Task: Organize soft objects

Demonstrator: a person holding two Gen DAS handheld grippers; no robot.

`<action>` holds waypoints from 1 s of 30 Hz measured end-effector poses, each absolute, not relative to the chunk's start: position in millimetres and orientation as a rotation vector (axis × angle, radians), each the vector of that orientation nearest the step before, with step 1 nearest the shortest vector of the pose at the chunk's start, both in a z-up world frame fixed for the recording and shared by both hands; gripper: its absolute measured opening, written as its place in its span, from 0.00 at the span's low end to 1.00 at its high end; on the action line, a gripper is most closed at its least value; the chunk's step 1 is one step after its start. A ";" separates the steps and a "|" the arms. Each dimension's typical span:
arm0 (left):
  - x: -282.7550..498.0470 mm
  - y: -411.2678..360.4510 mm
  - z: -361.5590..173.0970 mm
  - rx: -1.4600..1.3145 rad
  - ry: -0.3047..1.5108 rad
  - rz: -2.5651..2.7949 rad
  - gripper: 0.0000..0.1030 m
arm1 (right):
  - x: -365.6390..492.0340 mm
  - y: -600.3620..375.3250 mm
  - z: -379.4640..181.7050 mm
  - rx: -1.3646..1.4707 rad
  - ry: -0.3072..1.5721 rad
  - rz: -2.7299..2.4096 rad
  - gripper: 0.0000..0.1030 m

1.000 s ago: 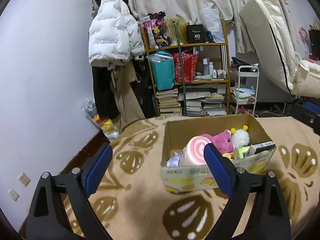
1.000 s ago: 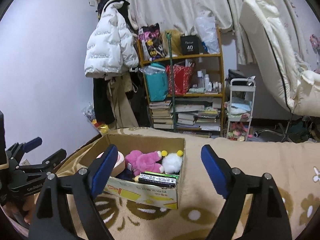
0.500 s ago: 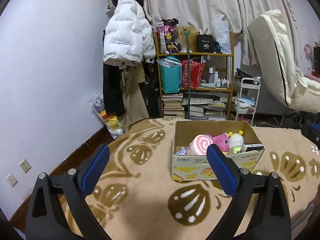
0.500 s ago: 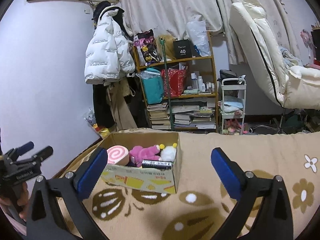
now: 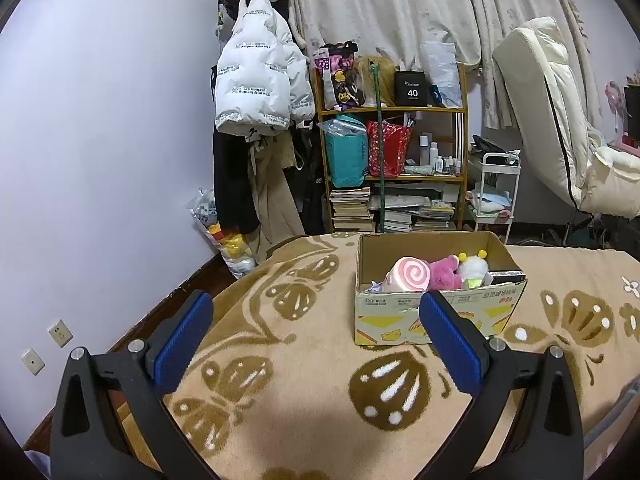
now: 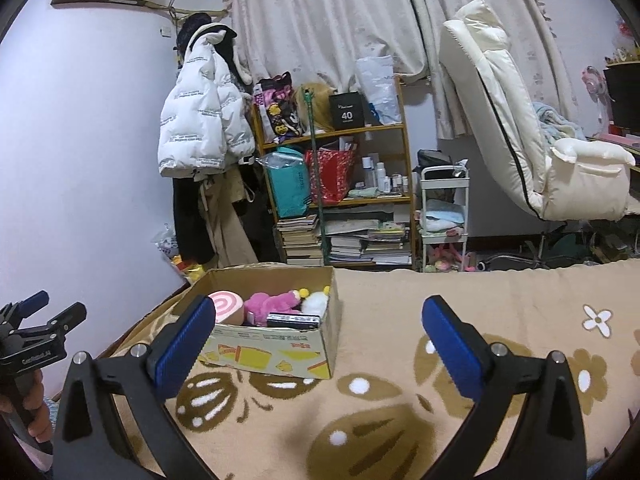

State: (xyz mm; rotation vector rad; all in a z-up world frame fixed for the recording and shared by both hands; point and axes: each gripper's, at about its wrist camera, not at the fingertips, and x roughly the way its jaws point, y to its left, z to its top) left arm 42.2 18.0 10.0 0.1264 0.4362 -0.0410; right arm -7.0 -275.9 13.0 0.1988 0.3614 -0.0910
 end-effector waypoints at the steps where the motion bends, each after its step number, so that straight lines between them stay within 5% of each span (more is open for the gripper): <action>1: 41.9 17.9 8.9 0.128 0.435 -0.043 0.99 | -7.2 -276.6 12.2 0.201 0.362 -0.093 1.00; 30: 52.5 6.1 -18.5 0.157 0.432 -0.067 0.99 | 13.0 -270.9 -5.0 0.152 0.420 -0.110 1.00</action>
